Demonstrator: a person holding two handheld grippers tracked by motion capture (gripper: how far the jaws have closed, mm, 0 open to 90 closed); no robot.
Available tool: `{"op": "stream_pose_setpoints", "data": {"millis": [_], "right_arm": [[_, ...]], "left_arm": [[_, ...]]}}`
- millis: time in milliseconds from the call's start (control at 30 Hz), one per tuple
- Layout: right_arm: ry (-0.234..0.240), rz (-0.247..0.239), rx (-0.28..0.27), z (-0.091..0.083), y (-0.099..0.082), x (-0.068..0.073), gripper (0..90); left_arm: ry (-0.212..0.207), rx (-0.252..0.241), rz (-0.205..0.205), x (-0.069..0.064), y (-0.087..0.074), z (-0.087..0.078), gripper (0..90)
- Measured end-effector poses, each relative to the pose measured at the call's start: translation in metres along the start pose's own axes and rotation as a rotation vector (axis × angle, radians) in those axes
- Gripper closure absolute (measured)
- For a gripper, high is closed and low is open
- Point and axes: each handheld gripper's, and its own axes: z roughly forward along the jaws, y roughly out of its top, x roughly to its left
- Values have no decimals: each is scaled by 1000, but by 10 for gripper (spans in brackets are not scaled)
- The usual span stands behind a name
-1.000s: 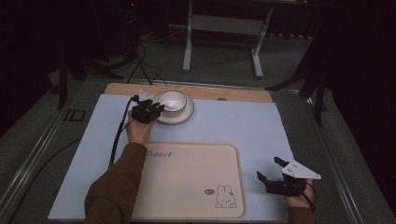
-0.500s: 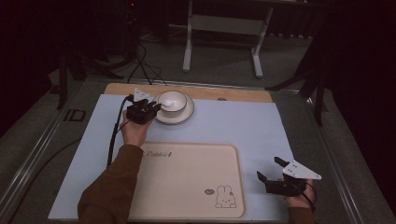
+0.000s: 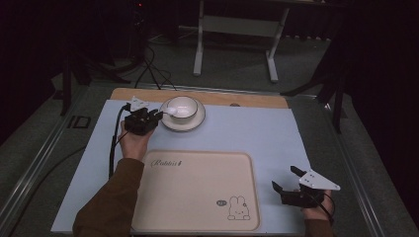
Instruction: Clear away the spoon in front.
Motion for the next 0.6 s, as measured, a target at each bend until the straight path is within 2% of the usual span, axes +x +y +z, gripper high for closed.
{"op": "stream_pose_setpoints", "data": {"millis": [600], "right_arm": [[-5, 5, -3, -2, 0, 0, 115]], "left_arm": [[22, -12, 4, 0, -9, -24, 743]]}}
